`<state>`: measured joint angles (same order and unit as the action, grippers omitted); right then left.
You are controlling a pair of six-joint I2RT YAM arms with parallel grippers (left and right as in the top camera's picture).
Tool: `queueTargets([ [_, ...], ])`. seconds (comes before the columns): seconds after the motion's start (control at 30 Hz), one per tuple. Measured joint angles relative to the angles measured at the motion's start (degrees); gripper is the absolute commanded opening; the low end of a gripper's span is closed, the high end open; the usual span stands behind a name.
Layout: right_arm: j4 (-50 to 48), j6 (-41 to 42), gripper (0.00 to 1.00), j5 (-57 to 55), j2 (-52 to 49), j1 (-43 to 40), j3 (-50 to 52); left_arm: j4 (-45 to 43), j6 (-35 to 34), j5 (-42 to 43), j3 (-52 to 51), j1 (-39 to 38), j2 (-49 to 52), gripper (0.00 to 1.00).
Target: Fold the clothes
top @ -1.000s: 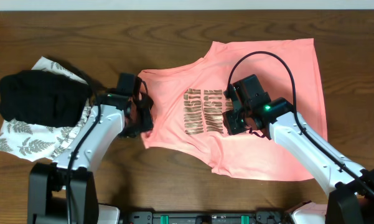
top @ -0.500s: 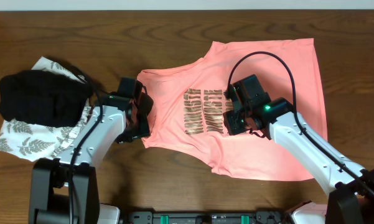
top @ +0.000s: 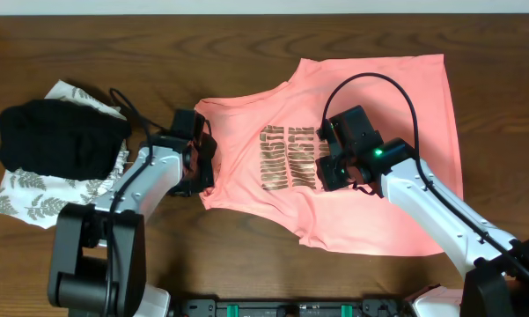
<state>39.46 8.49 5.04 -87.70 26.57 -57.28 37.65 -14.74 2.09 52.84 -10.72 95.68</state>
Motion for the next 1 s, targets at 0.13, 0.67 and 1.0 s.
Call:
queueTargets([
  [0.13, 0.0, -0.02, 0.49, -0.17, 0.0, 0.0, 0.0, 2.27, -0.07, -0.2, 0.0, 0.02, 0.02, 0.4],
  [0.67, 0.15, -0.02, 0.49, -1.03, 0.0, 0.0, 0.0, 7.3, 0.59, -0.61, 0.55, -0.35, -7.91, 0.46],
  [1.0, 0.31, 4.59, 0.01, -0.7, -2.62, 0.0, 0.24, -1.31, 10.27, 4.04, 0.59, -7.54, -7.54, 0.34],
])
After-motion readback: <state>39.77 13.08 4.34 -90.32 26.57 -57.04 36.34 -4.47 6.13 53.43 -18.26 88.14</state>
